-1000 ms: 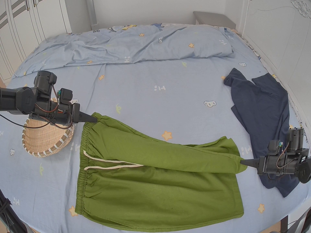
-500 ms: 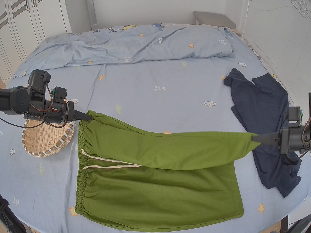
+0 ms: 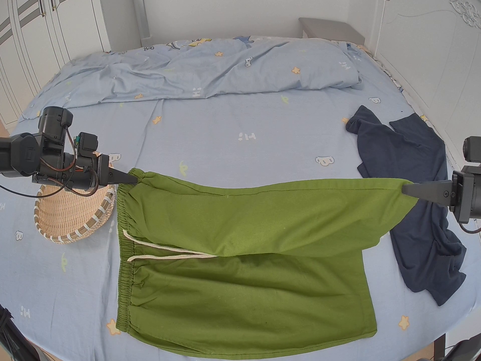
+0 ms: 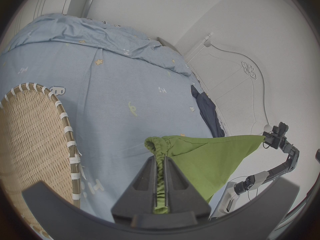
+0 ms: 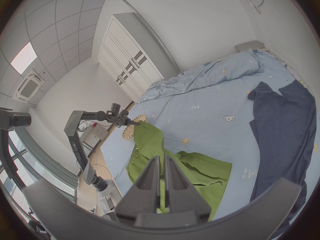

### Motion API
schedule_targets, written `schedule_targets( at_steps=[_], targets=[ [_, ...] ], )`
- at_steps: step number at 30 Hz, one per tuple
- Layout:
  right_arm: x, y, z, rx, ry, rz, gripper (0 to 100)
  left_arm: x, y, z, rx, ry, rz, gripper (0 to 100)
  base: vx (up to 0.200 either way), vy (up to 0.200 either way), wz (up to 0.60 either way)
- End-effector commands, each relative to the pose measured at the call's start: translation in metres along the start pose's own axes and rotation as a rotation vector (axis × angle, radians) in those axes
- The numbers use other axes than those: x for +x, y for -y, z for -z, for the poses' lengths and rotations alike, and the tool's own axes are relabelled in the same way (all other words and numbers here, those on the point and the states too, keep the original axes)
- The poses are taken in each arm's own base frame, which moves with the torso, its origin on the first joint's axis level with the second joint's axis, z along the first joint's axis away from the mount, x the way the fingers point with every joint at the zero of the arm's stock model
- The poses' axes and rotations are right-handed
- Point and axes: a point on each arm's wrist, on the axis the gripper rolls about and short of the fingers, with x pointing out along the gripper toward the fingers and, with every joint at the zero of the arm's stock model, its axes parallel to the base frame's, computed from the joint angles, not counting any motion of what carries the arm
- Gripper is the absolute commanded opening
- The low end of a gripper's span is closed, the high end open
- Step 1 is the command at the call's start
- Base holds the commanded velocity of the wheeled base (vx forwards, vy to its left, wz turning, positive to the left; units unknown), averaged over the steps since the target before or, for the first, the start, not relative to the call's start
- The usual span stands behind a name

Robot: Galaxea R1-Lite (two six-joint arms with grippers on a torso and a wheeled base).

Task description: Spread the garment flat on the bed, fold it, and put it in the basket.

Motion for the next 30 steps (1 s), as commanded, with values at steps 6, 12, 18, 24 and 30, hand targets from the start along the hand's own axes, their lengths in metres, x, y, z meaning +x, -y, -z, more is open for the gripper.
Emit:
schedule_targets(
  at_steps=[6,12,18,24,30],
  targets=[
    [0.032,0.041,-0.009,0.032,0.013,0.059,0,-0.007,-0.009,-0.001,-0.005,0.028,-0.024,0,0.0,0.0,0.0],
    [0.064,0.074,-0.025,0.041,0.022,0.083,0,-0.002,-0.018,0.003,0.032,0.081,-0.034,0,0.0,0.0,0.0],
    [0.091,0.106,-0.044,0.029,0.057,0.103,0,0.001,-0.021,0.0,0.041,0.146,-0.032,0,0.0,0.0,0.0],
    [0.111,0.131,-0.056,0.003,0.107,0.115,0,0.01,-0.031,-0.004,0.032,0.207,-0.028,0,0.0,0.0,0.0],
    [0.131,0.155,-0.065,0.007,0.117,0.136,0,0.019,-0.04,-0.006,0.022,0.254,-0.029,0,0.0,0.0,0.0]
  ],
)
